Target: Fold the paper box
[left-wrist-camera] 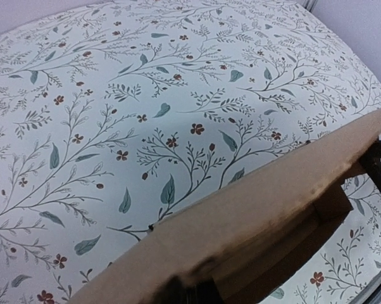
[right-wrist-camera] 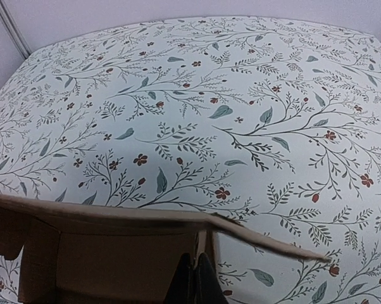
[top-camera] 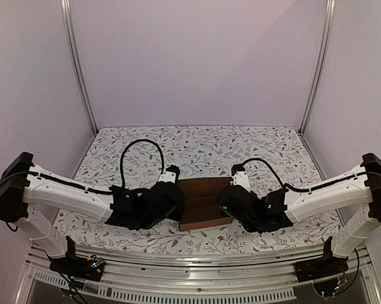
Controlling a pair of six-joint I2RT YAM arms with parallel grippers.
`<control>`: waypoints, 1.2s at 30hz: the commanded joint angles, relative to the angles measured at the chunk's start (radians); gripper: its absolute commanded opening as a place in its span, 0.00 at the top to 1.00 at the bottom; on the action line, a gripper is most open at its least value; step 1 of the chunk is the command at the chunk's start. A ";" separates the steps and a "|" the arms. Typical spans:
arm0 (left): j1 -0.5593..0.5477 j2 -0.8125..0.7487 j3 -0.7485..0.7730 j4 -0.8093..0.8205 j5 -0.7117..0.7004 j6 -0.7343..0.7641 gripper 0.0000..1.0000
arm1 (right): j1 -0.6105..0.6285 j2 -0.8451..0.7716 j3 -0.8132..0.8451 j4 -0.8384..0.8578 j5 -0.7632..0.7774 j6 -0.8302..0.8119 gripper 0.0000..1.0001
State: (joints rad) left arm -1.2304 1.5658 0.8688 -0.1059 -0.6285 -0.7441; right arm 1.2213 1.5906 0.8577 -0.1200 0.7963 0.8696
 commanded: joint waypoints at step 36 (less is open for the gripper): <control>-0.230 0.238 -0.013 -0.117 -0.187 -0.269 1.00 | 0.197 -0.092 -0.175 -0.148 0.020 0.255 0.60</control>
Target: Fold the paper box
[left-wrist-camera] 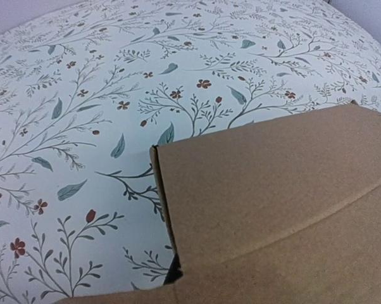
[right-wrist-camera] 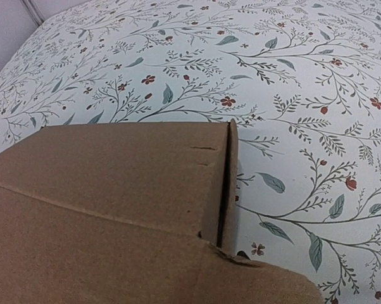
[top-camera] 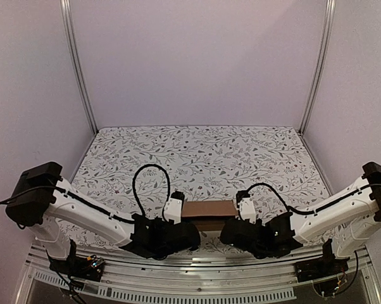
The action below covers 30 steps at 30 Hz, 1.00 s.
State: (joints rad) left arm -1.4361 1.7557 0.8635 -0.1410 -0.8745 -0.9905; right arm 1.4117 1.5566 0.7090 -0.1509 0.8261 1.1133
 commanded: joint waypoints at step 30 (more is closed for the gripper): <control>-0.038 0.077 0.067 -0.117 0.032 0.038 1.00 | -0.049 -0.291 0.369 -0.383 -0.139 -0.496 0.68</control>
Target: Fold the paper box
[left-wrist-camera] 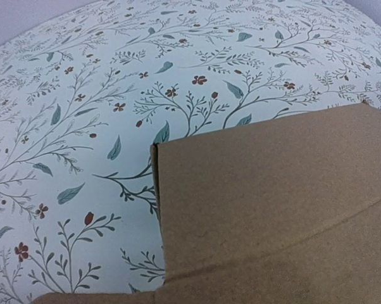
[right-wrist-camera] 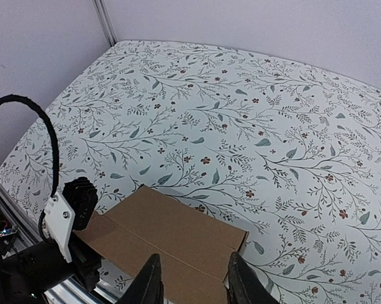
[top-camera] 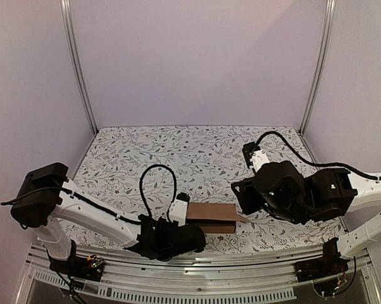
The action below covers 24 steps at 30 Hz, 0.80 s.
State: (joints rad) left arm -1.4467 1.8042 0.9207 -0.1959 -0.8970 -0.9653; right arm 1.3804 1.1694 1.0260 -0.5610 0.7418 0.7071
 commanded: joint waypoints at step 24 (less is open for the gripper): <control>-0.058 0.069 0.104 -0.216 0.012 -0.052 0.85 | -0.059 0.561 -0.034 0.366 -0.052 0.074 1.00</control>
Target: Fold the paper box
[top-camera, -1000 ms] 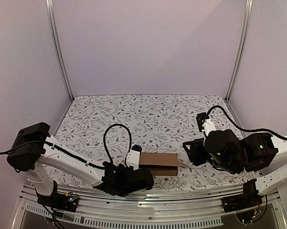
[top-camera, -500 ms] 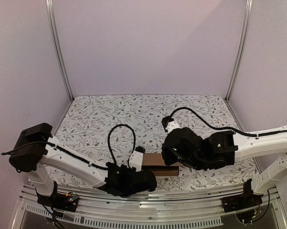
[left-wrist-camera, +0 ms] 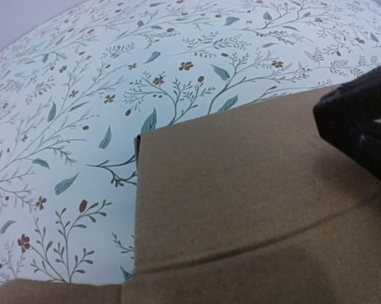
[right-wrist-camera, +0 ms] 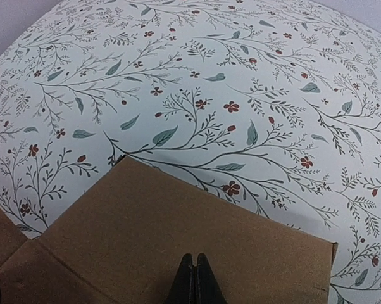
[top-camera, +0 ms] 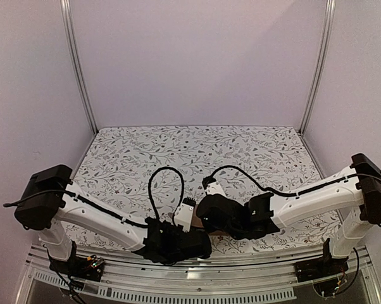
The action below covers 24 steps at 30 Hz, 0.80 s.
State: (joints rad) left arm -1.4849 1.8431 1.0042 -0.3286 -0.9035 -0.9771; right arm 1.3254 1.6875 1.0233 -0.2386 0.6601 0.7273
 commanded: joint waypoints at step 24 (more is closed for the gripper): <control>-0.057 -0.180 -0.090 -0.192 0.178 -0.079 0.50 | -0.001 0.149 -0.095 0.088 0.053 0.122 1.00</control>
State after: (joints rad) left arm -1.5223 1.7618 0.9730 -0.4793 -0.7685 -1.0405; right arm 1.3258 1.7988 0.9676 -0.1276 0.7387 0.8337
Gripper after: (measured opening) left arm 0.502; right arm 0.003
